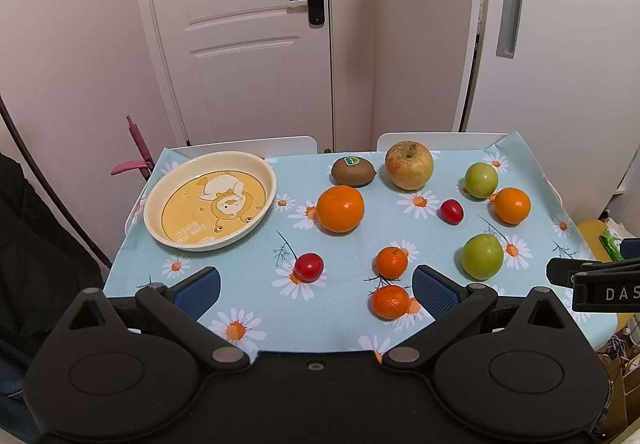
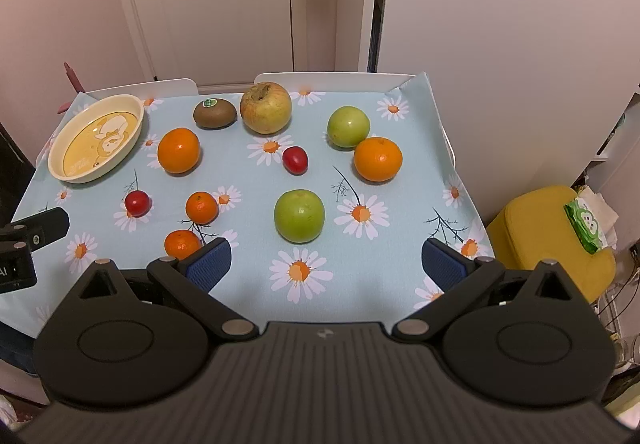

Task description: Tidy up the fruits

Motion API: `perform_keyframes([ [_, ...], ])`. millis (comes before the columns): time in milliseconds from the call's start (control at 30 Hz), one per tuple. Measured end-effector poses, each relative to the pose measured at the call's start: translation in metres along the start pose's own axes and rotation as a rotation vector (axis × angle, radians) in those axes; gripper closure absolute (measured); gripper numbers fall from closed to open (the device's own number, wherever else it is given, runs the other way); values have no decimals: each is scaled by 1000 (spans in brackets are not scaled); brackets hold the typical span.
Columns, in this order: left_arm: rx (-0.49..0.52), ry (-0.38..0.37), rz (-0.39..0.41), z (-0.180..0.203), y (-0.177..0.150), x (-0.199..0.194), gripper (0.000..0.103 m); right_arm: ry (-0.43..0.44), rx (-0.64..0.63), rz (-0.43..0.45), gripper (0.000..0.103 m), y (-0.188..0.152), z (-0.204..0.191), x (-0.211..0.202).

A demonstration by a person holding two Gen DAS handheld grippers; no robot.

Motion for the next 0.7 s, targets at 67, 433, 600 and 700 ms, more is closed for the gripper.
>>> perform_keyframes([
  [67, 0, 0, 0, 0, 0, 0, 0, 1, 0, 0, 0, 0, 0, 0],
  [433, 25, -4, -36, -5, 3, 12, 0, -6, -9, -6, 0, 0, -4, 6],
  [600, 92, -31, -31, 2, 0, 25, 0, 8, -15, 21, 0, -4, -3, 13],
  [700, 129, -61, -14, 11, -7, 36, 0, 21, -43, 21, 0, -9, -3, 27],
])
Point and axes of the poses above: each gripper's, at about its wrist camera, not at the fingertips, and x roughly the way its jaws point, z to its right, y to its top, the point moved 6 cm from there along x, roughly the way its jaws point, and after that the axes turned 7 degrees about -x, right-handed, at the moved point
